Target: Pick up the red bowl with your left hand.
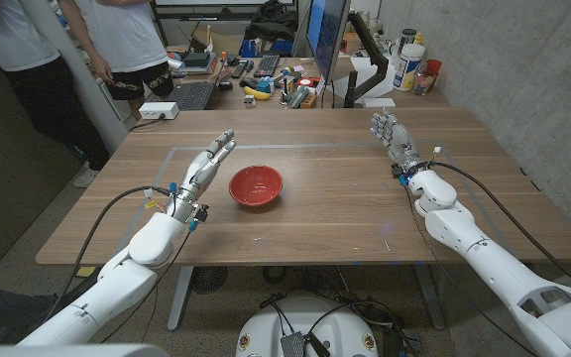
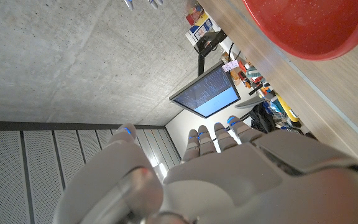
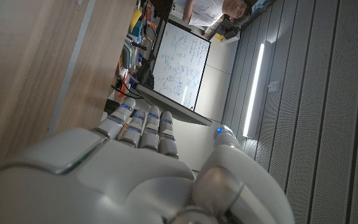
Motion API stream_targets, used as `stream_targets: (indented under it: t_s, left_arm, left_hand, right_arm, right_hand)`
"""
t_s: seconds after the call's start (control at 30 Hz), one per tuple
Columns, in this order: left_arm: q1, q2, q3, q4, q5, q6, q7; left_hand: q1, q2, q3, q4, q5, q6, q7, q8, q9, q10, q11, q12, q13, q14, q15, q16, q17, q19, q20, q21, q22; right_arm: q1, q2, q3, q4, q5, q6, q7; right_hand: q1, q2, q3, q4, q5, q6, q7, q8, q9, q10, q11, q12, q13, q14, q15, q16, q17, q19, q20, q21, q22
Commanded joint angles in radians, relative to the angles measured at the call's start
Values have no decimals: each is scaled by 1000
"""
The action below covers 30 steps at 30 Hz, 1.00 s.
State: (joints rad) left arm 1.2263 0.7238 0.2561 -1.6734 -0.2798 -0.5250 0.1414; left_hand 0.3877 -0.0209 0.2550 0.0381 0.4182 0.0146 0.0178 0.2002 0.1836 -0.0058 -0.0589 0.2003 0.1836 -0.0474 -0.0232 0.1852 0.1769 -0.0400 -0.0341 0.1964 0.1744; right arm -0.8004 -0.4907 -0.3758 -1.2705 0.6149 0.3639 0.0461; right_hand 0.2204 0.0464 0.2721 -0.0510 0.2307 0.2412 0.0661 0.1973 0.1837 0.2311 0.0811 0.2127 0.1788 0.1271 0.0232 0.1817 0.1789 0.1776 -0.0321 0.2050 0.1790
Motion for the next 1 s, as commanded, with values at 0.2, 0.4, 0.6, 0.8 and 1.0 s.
stream_targets:
  t_s: [0.2, 0.4, 0.6, 0.8, 1.0]
  left_arm:
    - [40, 26, -33, -48, 48, 27, 22]
    - [50, 35, -41, -64, 55, 37, 22]
    - [58, 40, -48, -79, 72, 46, 30]
    - [62, 39, -50, -88, 81, 42, 30]
    - [67, 39, -51, -100, 94, 44, 32]
  left_hand:
    - [27, 4, 3, -13, -1, 13, 1, 7, 3, 11, -7, 8, 6, 9, 1, 4, 3, 8, -31, 4, 4]
    - [38, 7, 6, -19, -3, 16, -1, 8, 3, 14, -5, 8, 6, 12, 1, 4, 3, 9, -29, 4, 4]
    - [49, 8, 9, -26, -5, 21, -2, 9, 3, 18, -6, 9, 6, 13, 0, 4, 3, 9, -28, 4, 4]
    - [58, 10, 11, -31, -7, 24, -4, 9, 3, 21, -10, 10, 6, 13, -1, 4, 3, 9, -26, 4, 5]
    - [65, 11, 12, -35, -9, 26, -4, 10, 3, 23, -9, 10, 7, 14, -2, 3, 3, 9, -25, 4, 5]
  right_arm:
    - [3, 2, 0, 1, -9, 6, -12]
    - [5, 8, 0, 8, -7, 10, -10]
    - [4, 7, 1, 7, -8, 13, -11]
    - [3, 3, 4, 4, -8, 14, -12]
    - [3, 1, 6, 7, -7, 13, -12]
  right_hand:
    - [1, 5, 1, -7, 4, 10, 3, -1, 4, 9, -6, 1, 5, 5, 0, 4, 2, 10, -1, -2, 5]
    - [1, 5, 0, -8, 4, 10, 3, -1, 4, 9, -4, 1, 5, 5, 0, 4, 2, 9, -1, -2, 5]
    - [1, 5, 0, -8, 4, 10, 2, -1, 4, 8, -5, 1, 5, 4, 0, 4, 2, 10, -1, -2, 5]
    - [0, 5, -1, -8, 4, 11, 2, -1, 4, 9, -6, 1, 5, 5, 0, 4, 3, 10, -1, -2, 5]
    - [-1, 5, -1, -8, 4, 13, 3, 0, 4, 10, -5, 1, 5, 5, 0, 4, 3, 11, -1, -2, 5]
